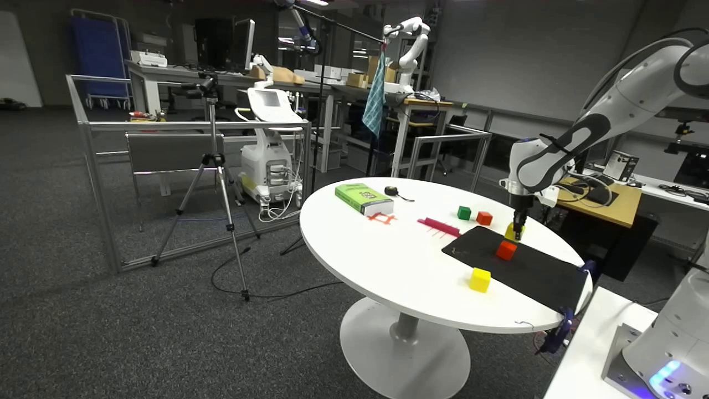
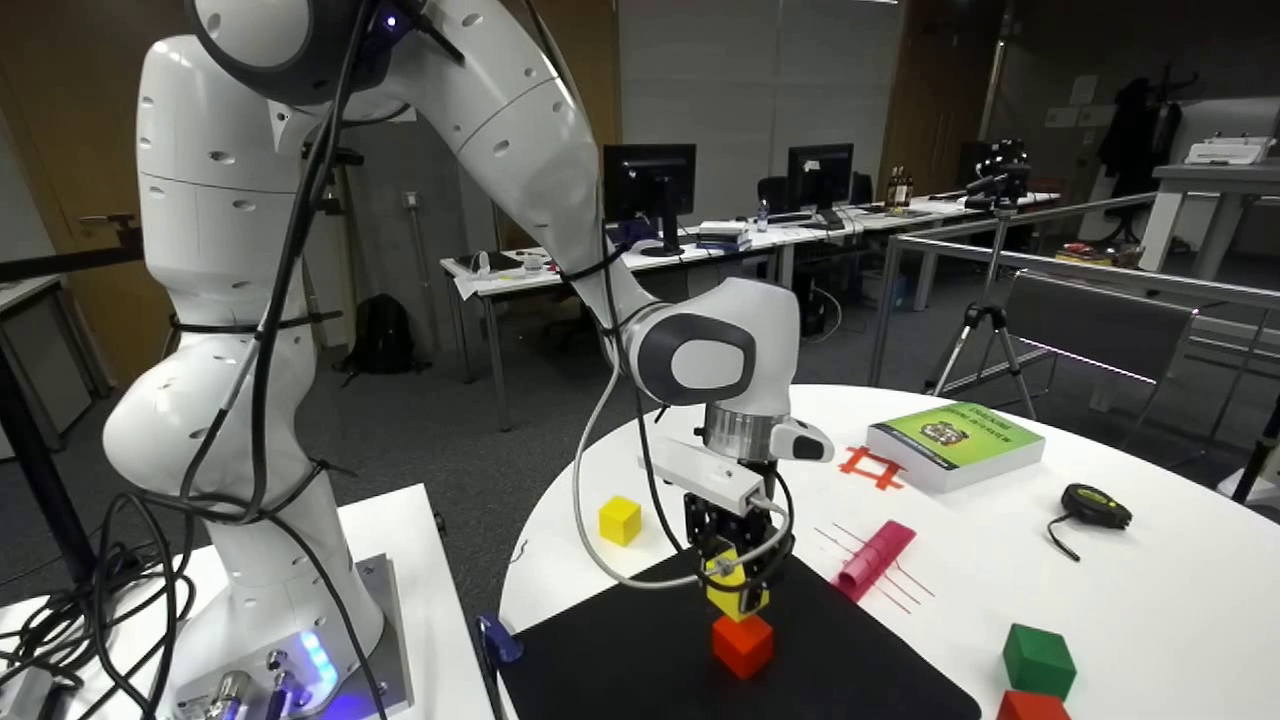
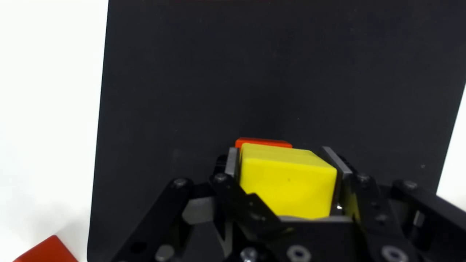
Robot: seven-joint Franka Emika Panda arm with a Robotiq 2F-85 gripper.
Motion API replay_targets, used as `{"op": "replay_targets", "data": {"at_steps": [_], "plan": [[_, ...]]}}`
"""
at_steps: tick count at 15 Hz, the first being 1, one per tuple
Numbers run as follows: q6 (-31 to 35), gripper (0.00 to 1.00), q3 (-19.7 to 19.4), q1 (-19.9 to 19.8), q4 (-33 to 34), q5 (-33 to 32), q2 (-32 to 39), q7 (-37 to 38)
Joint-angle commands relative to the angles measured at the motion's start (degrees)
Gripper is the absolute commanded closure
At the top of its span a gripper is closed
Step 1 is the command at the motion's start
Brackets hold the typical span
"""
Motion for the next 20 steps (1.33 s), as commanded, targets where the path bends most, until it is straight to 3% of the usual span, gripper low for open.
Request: {"op": "replay_targets", "data": {"at_steps": [1, 20], "plan": [[-0.5, 0.68, 0.2, -1.5, 2.2, -0.6, 1.9, -2.4], [1.6, 0.68, 0.8, -3.4, 0.7, 0.5, 3.5, -5.7]]}}
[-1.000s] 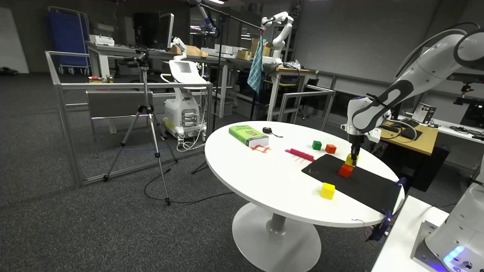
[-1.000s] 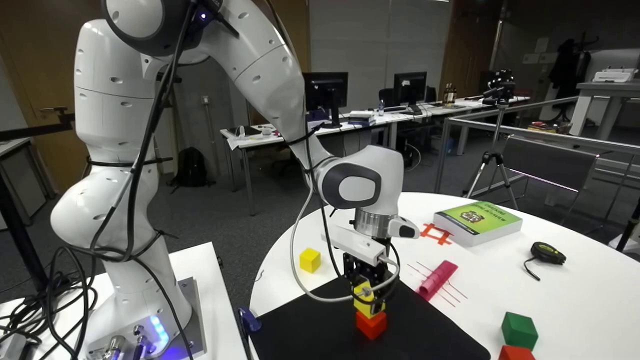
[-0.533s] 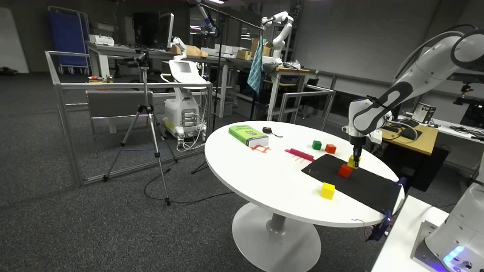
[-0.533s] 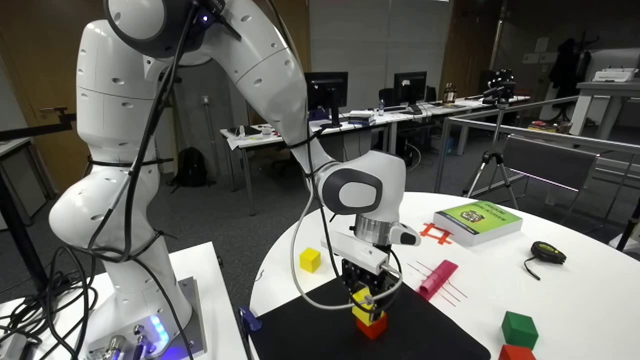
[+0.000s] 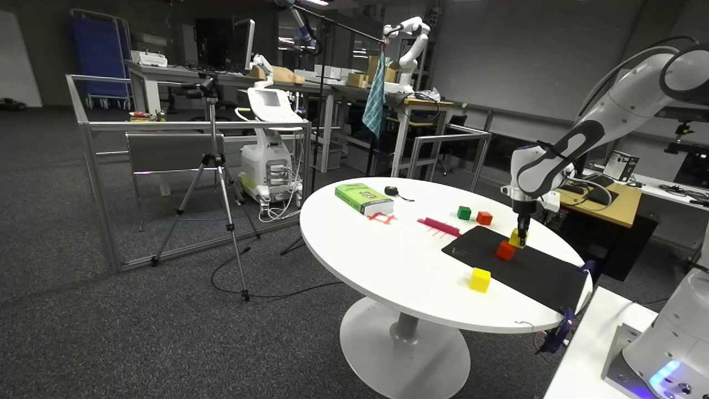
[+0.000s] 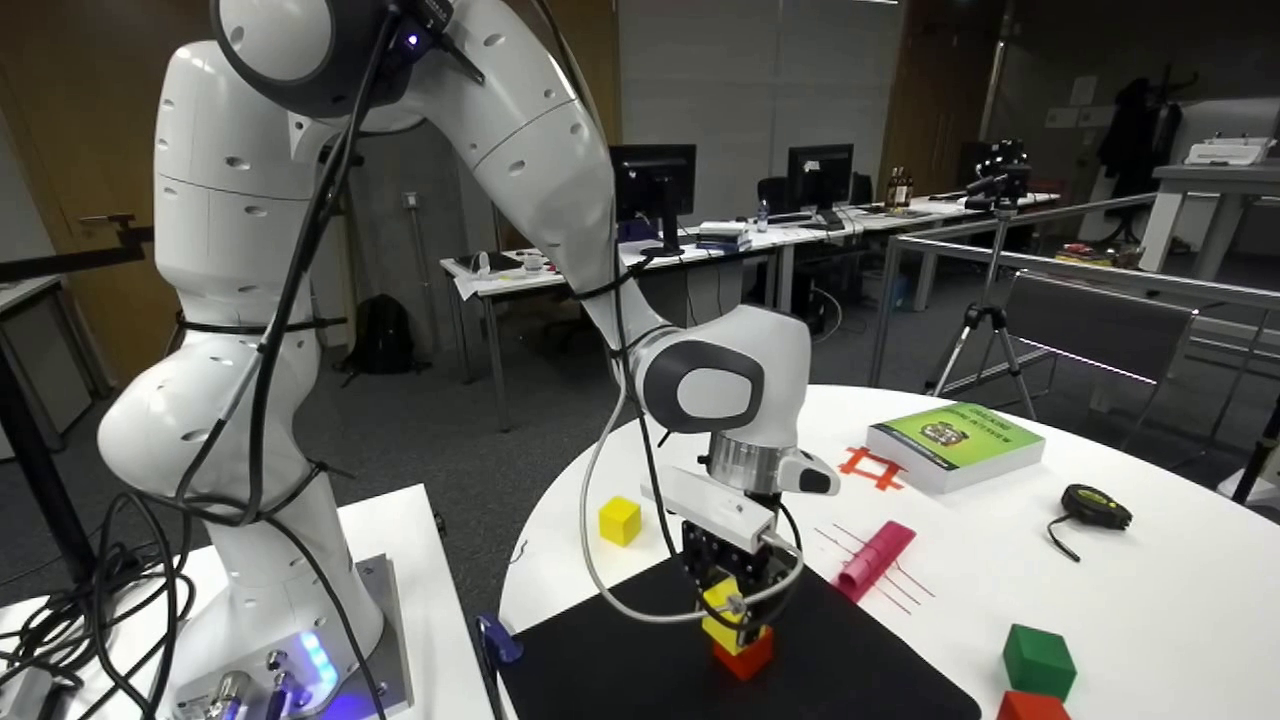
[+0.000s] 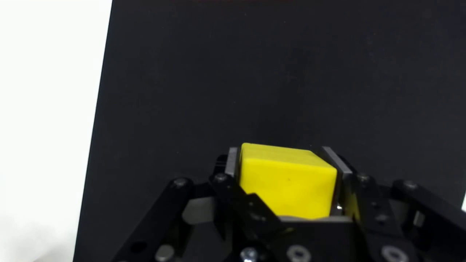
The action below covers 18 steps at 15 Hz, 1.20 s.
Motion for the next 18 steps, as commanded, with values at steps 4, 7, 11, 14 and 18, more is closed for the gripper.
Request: {"op": "replay_targets", "data": {"at_steps": [4, 7, 11, 14, 18], "plan": [[2.7, 0.68, 1.2, -1.2, -0.2, 0.9, 0.9, -1.2], [3.9, 0.68, 1.5, -1.1, -0.2, 0.9, 1.4, -1.0], [4.6, 0.68, 1.7, -1.1, -0.3, 0.9, 1.6, -1.0], [5.1, 0.68, 1.7, -1.1, -0.2, 1.0, 1.8, -0.8], [5.4, 0.18, 1.7, -0.9, -0.2, 0.9, 1.8, -0.4]]}}
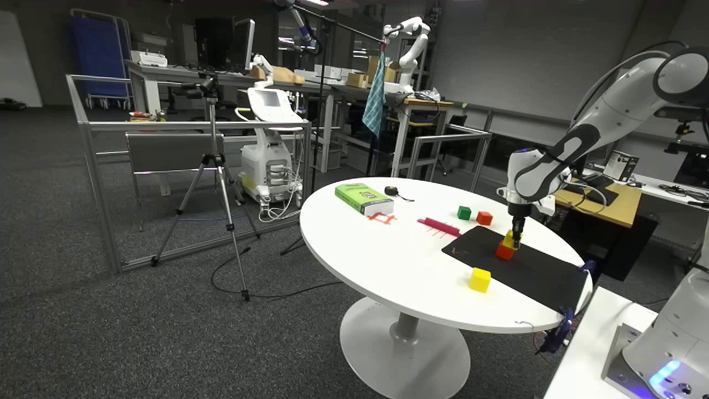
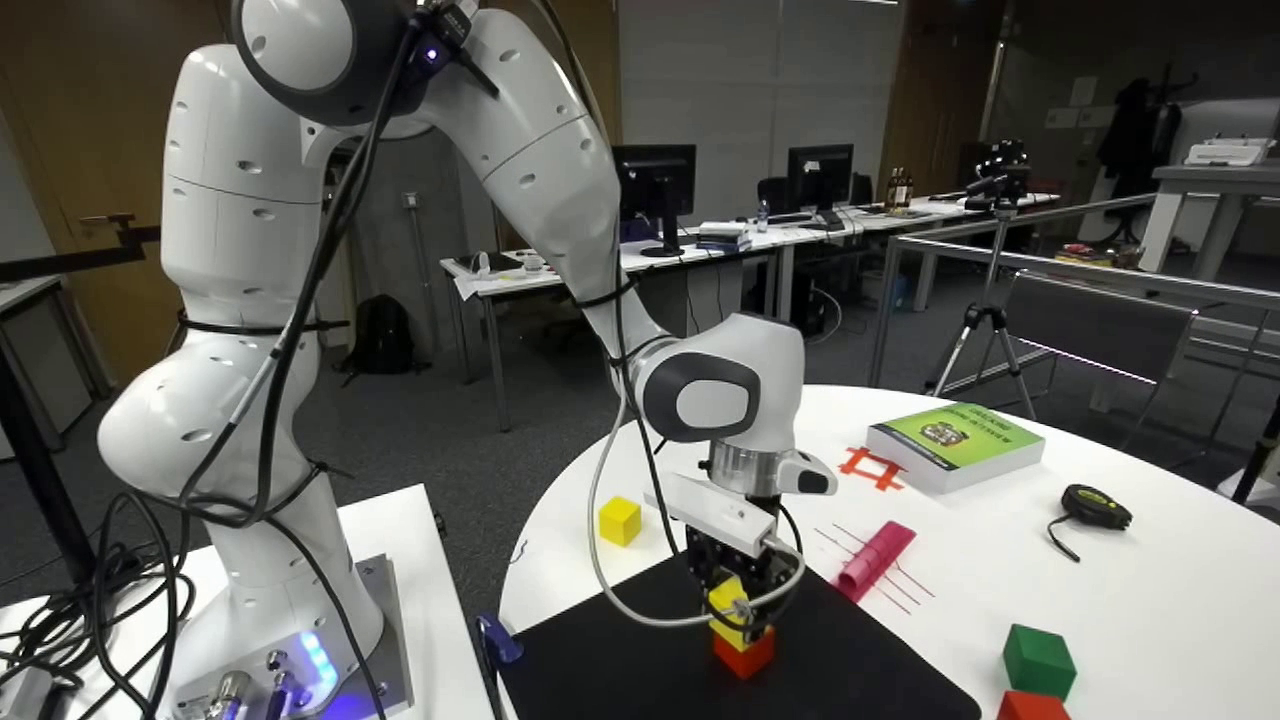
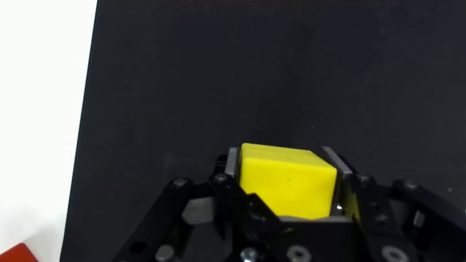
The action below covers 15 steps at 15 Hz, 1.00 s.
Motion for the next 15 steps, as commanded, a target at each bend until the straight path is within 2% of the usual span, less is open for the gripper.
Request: {"op": "replay_targets", "data": {"at_steps": [1, 3, 4, 9, 15], "plan": [[1.2, 0.16, 0.7, -0.9, -0.1, 0.5, 0.1, -0.3], [1.2, 0.02, 0.7, -0.9, -0.1, 0.6, 0.3, -0.2], [1.3, 0.00, 0.7, -0.9, -0.2, 0.5, 0.3, -0.1], [1.3, 0.00, 0.8, -0.8, -0.3, 0.5, 0.1, 0.0], [-0.4, 0.00, 1.4, -1.6, 0.6, 4.5, -4.1, -1.5]]}}
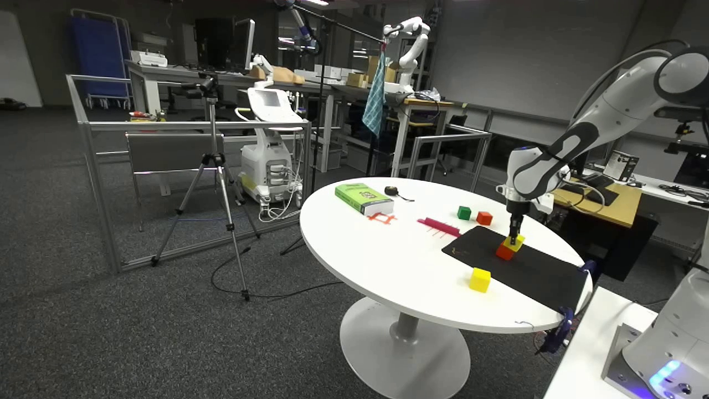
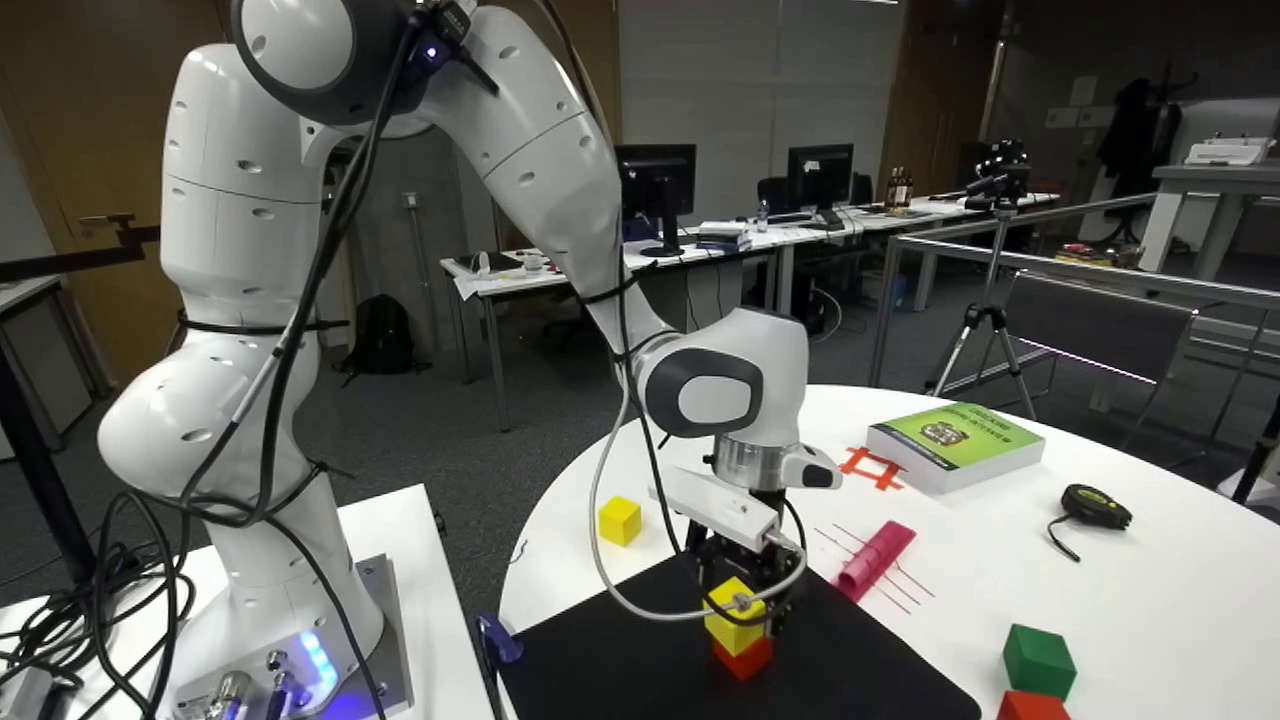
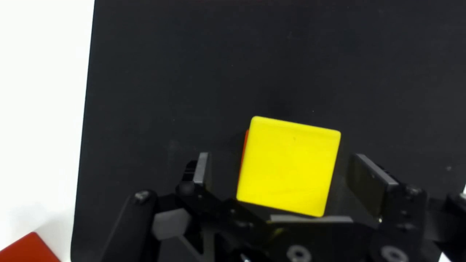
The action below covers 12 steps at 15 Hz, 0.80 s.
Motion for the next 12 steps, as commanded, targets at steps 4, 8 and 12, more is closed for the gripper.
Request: {"op": "replay_targets", "data": {"at_steps": [4, 8, 12], "plan": [[-2.1, 0.00, 1.7, -1.9, 1.5, 8.4, -7.4, -2.7], [-6.4, 0.00, 1.9, -1.6, 6.0, 16.5, -9.2, -3.5], [-11.0, 0.00, 1.4, -1.4, 14.6, 20.1, -7.0, -2.8]]}}
